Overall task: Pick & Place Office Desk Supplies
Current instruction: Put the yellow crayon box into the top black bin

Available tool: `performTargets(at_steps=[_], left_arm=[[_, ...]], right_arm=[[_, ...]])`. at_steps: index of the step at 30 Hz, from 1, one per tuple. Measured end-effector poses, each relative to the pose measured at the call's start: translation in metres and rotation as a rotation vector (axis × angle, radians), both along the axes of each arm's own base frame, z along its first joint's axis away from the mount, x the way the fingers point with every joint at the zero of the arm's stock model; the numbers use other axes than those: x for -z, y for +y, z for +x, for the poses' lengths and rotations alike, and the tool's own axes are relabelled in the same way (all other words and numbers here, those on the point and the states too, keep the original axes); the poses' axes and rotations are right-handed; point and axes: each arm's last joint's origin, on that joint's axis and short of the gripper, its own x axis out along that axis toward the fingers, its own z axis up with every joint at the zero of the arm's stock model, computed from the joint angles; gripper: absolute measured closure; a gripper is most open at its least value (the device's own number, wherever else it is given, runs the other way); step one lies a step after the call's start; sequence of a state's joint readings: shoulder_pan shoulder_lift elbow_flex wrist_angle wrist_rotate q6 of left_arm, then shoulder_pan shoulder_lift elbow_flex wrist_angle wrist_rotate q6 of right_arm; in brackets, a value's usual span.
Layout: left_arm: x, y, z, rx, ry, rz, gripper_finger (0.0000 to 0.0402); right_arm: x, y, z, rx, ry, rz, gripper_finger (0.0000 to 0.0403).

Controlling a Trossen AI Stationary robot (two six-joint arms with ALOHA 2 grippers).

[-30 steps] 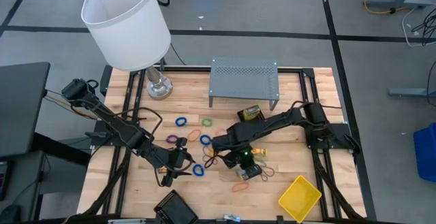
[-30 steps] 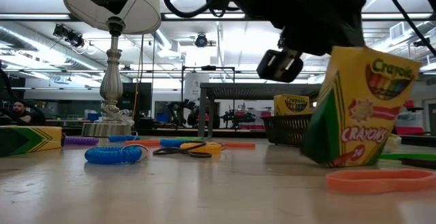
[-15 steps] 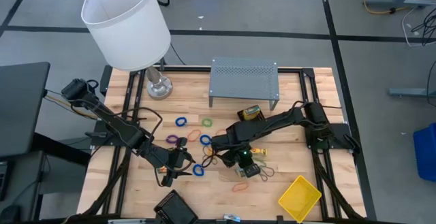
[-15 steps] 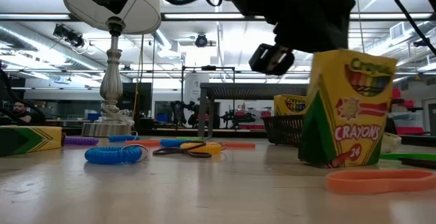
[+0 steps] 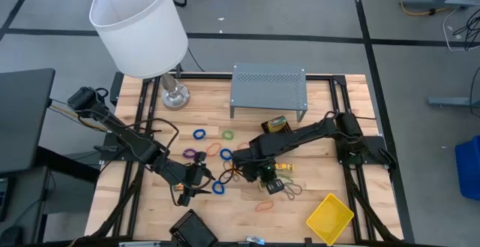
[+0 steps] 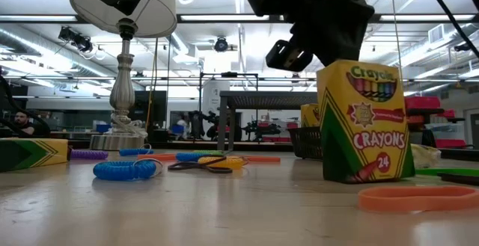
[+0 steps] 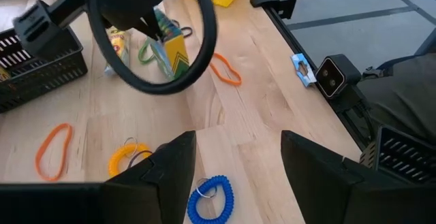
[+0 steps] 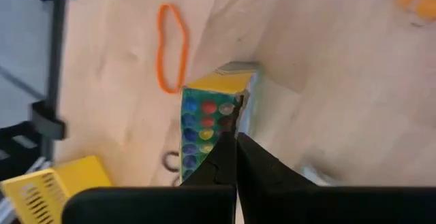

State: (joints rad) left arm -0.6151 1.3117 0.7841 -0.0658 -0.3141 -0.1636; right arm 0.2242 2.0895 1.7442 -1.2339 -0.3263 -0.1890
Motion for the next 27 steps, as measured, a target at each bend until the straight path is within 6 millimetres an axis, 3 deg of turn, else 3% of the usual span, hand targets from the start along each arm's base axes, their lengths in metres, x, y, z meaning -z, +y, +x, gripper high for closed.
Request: performTargets(at_steps=[7,18,27], left_arm=[[0.000,0.000,0.000,0.000,0.000,0.000,0.0182],[0.000,0.000,0.000,0.004,-0.001,0.005,0.0182],[-0.001,0.000,0.000,0.010,-0.012,0.008,0.0182]], right_arm=[[-0.003,0.001,-0.001,0.015,-0.014,-0.026,0.0364],[-0.007,0.009,-0.005,0.007,-0.036,-0.094,0.0258],[-0.026,0.011,-0.013,0.035,-0.073,-0.165,0.0205]])
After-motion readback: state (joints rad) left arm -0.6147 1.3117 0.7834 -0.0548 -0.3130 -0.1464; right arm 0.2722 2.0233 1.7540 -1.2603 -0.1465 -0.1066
